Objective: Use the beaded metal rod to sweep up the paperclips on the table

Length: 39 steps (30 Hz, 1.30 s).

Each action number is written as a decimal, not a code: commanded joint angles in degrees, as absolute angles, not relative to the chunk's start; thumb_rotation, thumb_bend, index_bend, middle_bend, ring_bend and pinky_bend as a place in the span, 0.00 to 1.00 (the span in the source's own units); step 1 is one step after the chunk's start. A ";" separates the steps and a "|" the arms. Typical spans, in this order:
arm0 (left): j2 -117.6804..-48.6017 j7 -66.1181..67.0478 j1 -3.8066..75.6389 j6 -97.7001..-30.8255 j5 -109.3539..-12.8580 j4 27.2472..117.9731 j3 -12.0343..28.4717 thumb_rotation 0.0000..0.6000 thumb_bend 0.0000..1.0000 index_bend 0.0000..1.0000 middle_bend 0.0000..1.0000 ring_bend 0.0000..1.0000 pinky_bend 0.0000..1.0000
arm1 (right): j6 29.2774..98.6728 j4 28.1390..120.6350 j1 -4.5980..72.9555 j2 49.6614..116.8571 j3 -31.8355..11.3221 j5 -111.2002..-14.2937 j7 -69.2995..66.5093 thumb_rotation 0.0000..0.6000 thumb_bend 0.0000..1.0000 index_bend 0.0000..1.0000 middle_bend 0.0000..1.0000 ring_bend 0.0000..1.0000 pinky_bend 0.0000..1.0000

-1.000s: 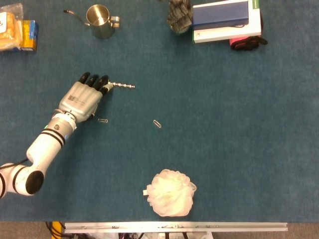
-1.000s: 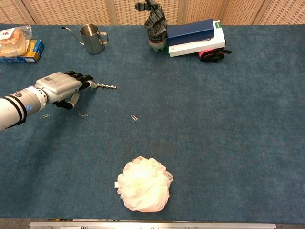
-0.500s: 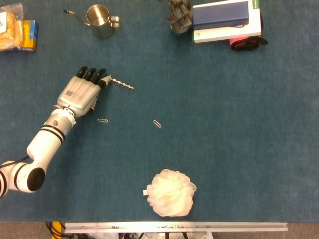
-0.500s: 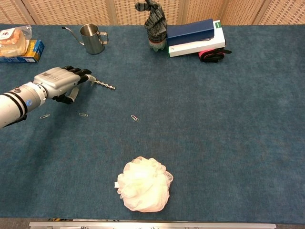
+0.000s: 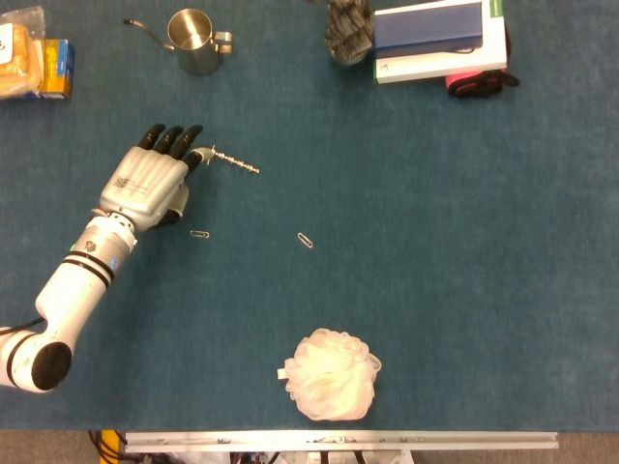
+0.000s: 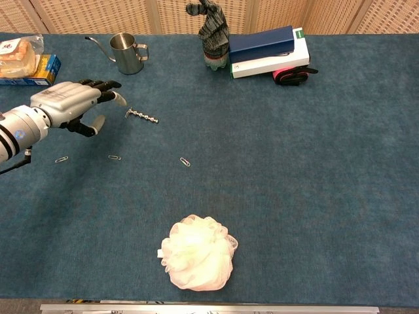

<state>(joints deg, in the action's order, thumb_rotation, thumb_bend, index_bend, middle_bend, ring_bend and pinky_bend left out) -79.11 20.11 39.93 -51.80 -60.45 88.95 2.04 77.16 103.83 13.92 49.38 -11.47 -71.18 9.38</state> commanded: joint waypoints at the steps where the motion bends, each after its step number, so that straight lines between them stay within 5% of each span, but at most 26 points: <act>1: -77.87 9.98 38.92 -50.12 -60.39 90.67 5.49 1.00 0.50 0.33 0.00 0.00 0.00 | 77.20 103.86 13.96 49.37 -11.57 -71.07 9.49 1.00 0.00 0.12 0.04 0.00 0.06; 7: -78.22 3.99 40.12 -45.73 -62.36 87.74 6.56 1.00 0.50 0.40 0.00 0.00 0.00 | 76.94 104.16 14.26 48.98 -11.91 -70.43 10.03 1.00 0.00 0.13 0.04 0.00 0.06; 39: -85.34 -15.36 46.70 -31.37 -70.66 69.54 8.64 1.00 0.50 0.39 0.00 0.00 0.00 | 75.44 105.23 15.96 48.23 -13.34 -61.73 15.85 1.00 0.00 0.13 0.04 0.00 0.06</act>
